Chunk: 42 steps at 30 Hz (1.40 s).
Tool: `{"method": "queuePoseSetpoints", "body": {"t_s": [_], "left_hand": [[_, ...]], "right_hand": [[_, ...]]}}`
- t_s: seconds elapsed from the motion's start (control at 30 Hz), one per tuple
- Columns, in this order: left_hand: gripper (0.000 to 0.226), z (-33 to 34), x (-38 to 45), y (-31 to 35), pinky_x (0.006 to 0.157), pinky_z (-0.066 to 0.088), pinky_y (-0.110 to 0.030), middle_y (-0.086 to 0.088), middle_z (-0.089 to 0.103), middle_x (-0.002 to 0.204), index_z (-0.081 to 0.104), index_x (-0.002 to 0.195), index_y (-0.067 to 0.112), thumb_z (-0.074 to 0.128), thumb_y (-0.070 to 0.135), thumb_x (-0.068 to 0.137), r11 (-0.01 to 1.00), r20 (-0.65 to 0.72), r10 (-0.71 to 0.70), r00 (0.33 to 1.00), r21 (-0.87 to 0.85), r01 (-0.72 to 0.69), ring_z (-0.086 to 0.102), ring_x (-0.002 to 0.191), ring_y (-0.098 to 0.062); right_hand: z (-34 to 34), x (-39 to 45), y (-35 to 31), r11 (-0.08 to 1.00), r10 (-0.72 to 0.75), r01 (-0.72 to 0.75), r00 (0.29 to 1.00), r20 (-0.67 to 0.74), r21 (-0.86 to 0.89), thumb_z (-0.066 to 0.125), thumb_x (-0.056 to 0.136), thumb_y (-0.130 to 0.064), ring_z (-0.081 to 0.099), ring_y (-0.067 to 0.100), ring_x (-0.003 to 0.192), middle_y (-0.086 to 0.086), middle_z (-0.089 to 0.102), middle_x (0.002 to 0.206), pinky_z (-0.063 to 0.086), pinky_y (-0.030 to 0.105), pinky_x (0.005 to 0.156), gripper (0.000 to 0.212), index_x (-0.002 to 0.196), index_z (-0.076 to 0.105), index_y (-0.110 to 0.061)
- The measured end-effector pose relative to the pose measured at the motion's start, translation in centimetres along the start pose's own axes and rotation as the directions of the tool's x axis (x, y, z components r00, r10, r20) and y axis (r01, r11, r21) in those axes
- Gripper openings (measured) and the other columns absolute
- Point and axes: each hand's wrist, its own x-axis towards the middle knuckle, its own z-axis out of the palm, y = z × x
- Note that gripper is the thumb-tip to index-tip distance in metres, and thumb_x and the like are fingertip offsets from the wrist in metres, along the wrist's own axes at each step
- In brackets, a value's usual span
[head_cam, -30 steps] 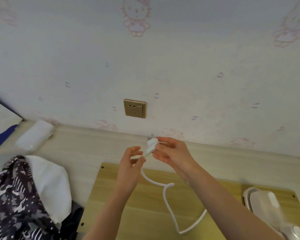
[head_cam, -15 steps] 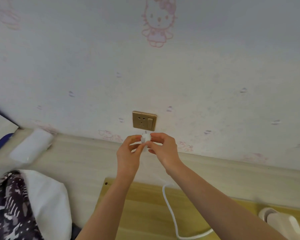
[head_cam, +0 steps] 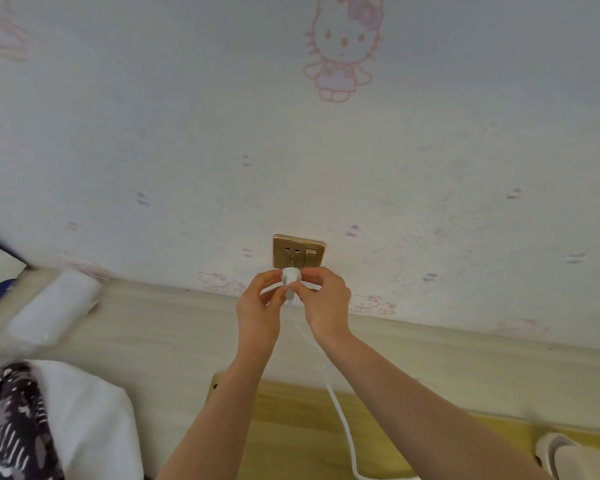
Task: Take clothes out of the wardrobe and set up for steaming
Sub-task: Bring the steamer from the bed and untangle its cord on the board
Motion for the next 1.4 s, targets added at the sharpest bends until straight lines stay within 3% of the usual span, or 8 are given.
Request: {"method": "queuePoseSetpoints", "body": {"t_s": [0.1, 0.3, 0.7, 0.83, 0.97, 1.13, 1.27, 1.4], "left_hand": [[0.024, 0.0, 0.0, -0.2, 0.085, 0.057, -0.034, 0.012, 0.068, 0.104, 0.065, 0.107, 0.027, 0.063, 0.009, 0.091, 1.0, 0.008, 0.012, 1.0, -0.013, -0.012, 0.067, 0.094, -0.01], [0.023, 0.2, 0.7, 0.4, 0.087, 0.056, -0.04, 0.009, 0.07, 0.104, 0.066, 0.1, 0.037, 0.062, 0.016, 0.093, 0.999, 0.02, 0.021, 1.0, -0.048, -0.02, 0.068, 0.094, -0.011], [0.023, 0.3, 1.7, -1.0, 0.092, 0.054, -0.042, 0.008, 0.07, 0.108, 0.069, 0.113, 0.028, 0.061, 0.019, 0.094, 1.0, -0.012, -0.007, 1.0, -0.027, 0.007, 0.067, 0.1, -0.012], [0.023, 0.3, 1.8, -1.0, 0.091, 0.055, -0.041, 0.007, 0.069, 0.108, 0.07, 0.112, 0.025, 0.061, 0.015, 0.093, 0.999, -0.032, -0.014, 0.999, -0.033, 0.013, 0.067, 0.099, -0.012], [0.023, 0.3, 2.1, -0.9, 0.09, 0.055, -0.042, 0.009, 0.068, 0.107, 0.07, 0.11, 0.027, 0.06, 0.014, 0.093, 1.0, -0.04, -0.011, 0.999, -0.013, 0.01, 0.067, 0.098, -0.012], [0.024, 0.6, 2.0, -0.9, 0.091, 0.054, -0.042, 0.008, 0.068, 0.108, 0.07, 0.112, 0.025, 0.06, 0.014, 0.094, 1.0, -0.054, -0.004, 0.999, -0.006, 0.004, 0.066, 0.099, -0.012], [0.024, 0.6, 2.0, -0.8, 0.092, 0.054, -0.04, 0.009, 0.068, 0.109, 0.069, 0.113, 0.027, 0.059, 0.015, 0.094, 1.0, -0.048, -0.004, 0.999, 0.002, 0.005, 0.066, 0.099, -0.011], [0.023, 0.6, 1.6, -0.4, 0.092, 0.054, -0.04, 0.013, 0.068, 0.11, 0.068, 0.115, 0.029, 0.057, 0.021, 0.095, 1.0, -0.021, 0.022, 1.0, 0.018, -0.021, 0.065, 0.1, -0.008]], "right_hand": [[0.1, -0.1, 0.1, 1.0, -0.027, 0.027, 0.999, -0.016, -0.015, 0.072, 0.083, -0.019, 0.056, 0.001, 0.082, -0.01, 0.062, 0.093, 0.037, 0.0, 0.059, 0.02, 0.102, 0.069, -0.016], [0.2, 0.4, -0.2, 0.997, -0.074, 0.073, 0.995, -0.07, -0.024, 0.072, 0.083, -0.019, 0.06, 0.003, 0.08, -0.003, 0.071, 0.093, 0.036, -0.006, 0.065, 0.014, 0.095, 0.071, -0.013], [0.6, 0.2, 0.2, 0.99, -0.124, 0.119, 0.99, -0.07, -0.072, 0.068, 0.087, -0.018, 0.056, 0.002, 0.083, -0.006, 0.067, 0.098, 0.035, -0.008, 0.066, 0.018, 0.105, 0.07, -0.015], [0.8, 0.5, 0.2, 0.989, -0.138, 0.133, 0.988, -0.074, -0.071, 0.068, 0.087, -0.018, 0.06, 0.004, 0.085, -0.005, 0.07, 0.099, 0.042, -0.001, 0.07, 0.018, 0.104, 0.071, -0.015], [0.9, 0.7, 0.2, 0.991, -0.134, 0.132, 0.986, -0.095, -0.025, 0.07, 0.085, -0.015, 0.065, 0.008, 0.086, -0.004, 0.072, 0.094, 0.055, 0.023, 0.082, 0.015, 0.1, 0.073, -0.016], [0.7, 0.9, 0.5, 0.983, -0.18, 0.177, 0.98, -0.08, -0.046, 0.069, 0.085, -0.013, 0.065, 0.008, 0.085, -0.003, 0.073, 0.094, 0.046, 0.003, 0.074, 0.015, 0.099, 0.073, -0.014], [0.6, 1.0, 0.6, 0.984, -0.173, 0.169, 0.983, -0.068, -0.058, 0.07, 0.084, -0.015, 0.065, 0.009, 0.084, -0.002, 0.072, 0.094, 0.052, 0.017, 0.078, 0.014, 0.098, 0.072, -0.014], [0.2, 0.8, 0.4, 0.975, -0.208, 0.207, 0.978, -0.012, -0.085, 0.067, 0.087, -0.016, 0.063, 0.011, 0.088, -0.001, 0.069, 0.098, 0.046, 0.01, 0.073, 0.013, 0.1, 0.067, -0.013]]}}
